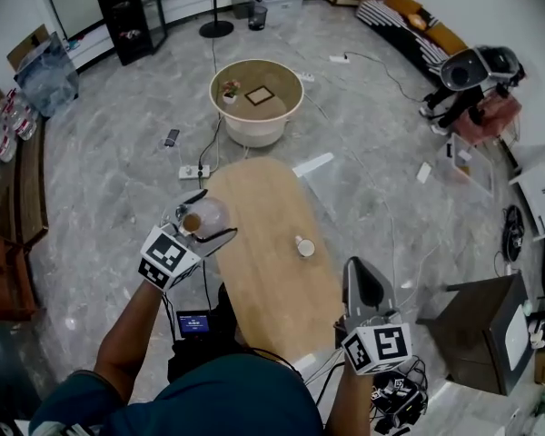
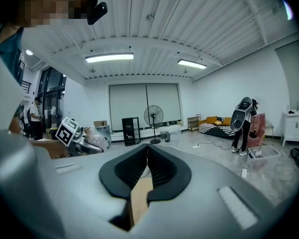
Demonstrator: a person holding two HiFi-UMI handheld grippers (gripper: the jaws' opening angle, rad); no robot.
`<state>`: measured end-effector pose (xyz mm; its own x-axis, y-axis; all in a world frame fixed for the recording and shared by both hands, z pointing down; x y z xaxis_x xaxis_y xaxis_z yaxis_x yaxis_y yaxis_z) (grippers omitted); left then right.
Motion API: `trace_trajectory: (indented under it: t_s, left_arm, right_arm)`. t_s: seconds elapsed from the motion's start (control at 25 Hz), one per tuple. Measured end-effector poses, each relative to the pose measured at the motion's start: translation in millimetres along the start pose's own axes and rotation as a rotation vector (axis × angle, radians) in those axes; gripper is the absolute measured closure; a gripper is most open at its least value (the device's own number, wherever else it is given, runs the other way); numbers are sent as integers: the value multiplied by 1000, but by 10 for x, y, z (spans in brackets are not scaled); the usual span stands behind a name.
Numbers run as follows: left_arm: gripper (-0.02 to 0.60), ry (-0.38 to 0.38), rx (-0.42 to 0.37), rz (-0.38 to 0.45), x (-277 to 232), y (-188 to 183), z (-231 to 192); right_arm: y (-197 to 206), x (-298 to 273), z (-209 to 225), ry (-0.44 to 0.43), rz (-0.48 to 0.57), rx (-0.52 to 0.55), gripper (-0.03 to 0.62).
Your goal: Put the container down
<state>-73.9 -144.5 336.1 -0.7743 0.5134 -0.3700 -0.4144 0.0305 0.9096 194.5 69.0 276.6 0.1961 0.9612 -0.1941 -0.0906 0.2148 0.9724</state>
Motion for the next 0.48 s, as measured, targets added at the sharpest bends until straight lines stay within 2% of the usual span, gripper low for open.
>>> trace_trajectory:
  t_s: [0.48]
  left_arm:
    - [178,83,-5,-26,-891,322,-653]
  right_arm:
    - [128,-690,79,62,-91,-32,583]
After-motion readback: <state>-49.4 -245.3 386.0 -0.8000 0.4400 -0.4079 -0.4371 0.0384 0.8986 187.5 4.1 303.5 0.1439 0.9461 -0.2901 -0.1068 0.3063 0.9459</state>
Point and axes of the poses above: the fingertips, and each gripper's own axes: x backward along the fingers, z to its right, y out of its underside, the point moved 8 cm from there along x, backward along the fingers, and after that the axes turned 8 degrees about -y, right-handed, at the moved point
